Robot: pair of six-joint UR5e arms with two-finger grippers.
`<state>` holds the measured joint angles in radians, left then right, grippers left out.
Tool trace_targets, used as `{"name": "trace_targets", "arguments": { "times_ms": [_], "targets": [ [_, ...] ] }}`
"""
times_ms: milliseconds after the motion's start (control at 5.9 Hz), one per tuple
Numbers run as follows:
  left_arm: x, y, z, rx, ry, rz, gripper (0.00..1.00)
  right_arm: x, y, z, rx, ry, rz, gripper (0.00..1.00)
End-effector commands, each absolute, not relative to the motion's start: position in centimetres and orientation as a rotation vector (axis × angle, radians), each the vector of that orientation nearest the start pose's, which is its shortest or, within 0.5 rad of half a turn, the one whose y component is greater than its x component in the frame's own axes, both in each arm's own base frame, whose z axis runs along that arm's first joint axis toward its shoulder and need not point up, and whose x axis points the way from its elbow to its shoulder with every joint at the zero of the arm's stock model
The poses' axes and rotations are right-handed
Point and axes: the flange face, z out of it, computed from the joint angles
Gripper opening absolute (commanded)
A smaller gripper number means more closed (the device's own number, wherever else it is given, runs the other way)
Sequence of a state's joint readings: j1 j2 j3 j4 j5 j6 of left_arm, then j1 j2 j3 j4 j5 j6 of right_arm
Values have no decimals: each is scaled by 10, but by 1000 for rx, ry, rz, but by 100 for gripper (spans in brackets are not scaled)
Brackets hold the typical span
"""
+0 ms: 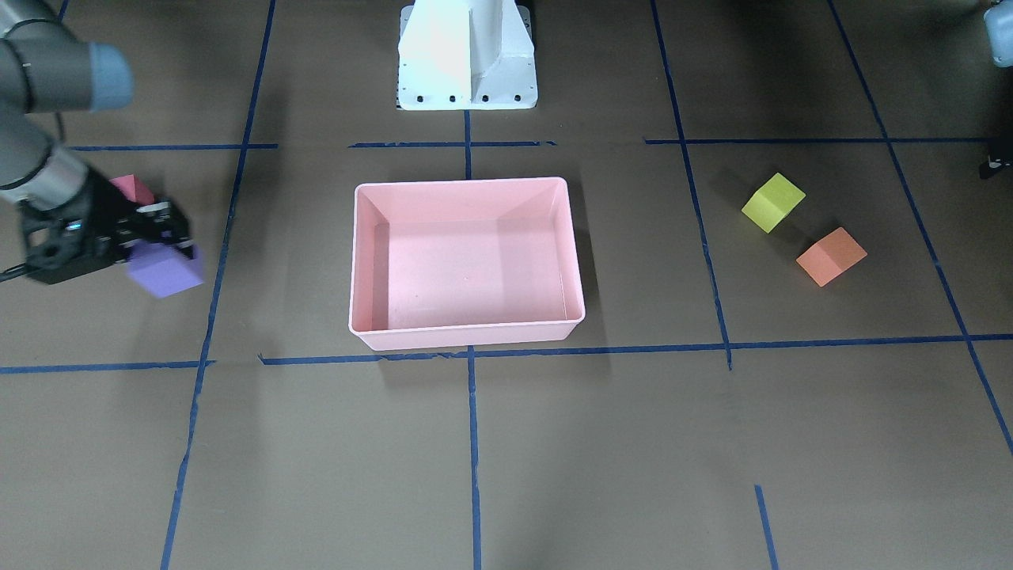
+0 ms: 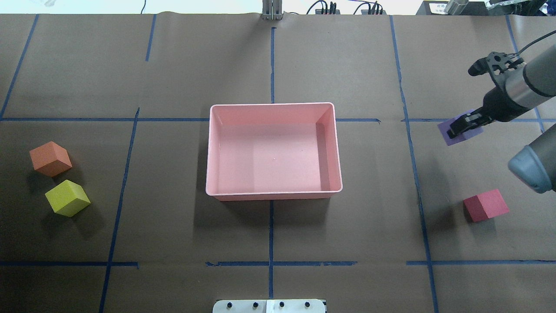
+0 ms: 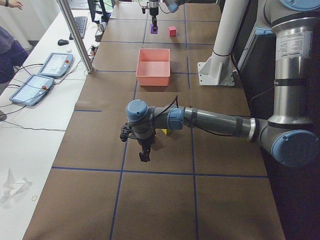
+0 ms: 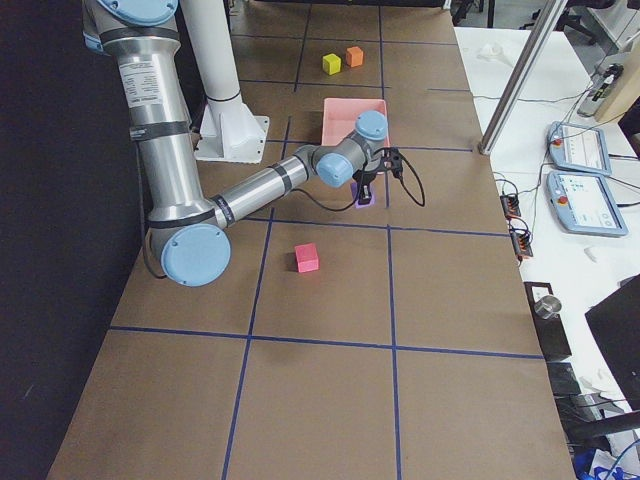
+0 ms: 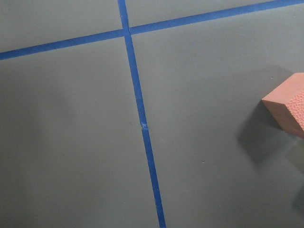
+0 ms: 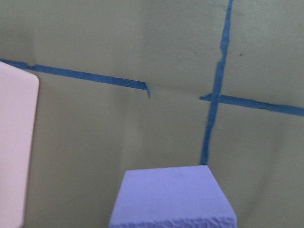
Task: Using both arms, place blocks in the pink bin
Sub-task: 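Carry the purple cube with the right gripper into the pink bin and release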
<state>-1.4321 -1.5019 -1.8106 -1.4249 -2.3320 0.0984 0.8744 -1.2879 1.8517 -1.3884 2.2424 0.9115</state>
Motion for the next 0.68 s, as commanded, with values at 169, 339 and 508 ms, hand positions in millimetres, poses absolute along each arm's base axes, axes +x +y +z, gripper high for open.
{"name": "trace_targets", "arguments": {
  "times_ms": [169, 339, 508],
  "targets": [
    [20, -497, 544, 91, 765, 298, 100, -478, -421, 142, -40, -881, 232, 27],
    [26, -505, 531, 114, 768, 321, 100, -505, -413, 113, -42, -891, 276, 39],
    [33, -510, 531, 168, 772, 355, 100, -535, -415, 96, -63, -875, 283, 99]
  ]
}}
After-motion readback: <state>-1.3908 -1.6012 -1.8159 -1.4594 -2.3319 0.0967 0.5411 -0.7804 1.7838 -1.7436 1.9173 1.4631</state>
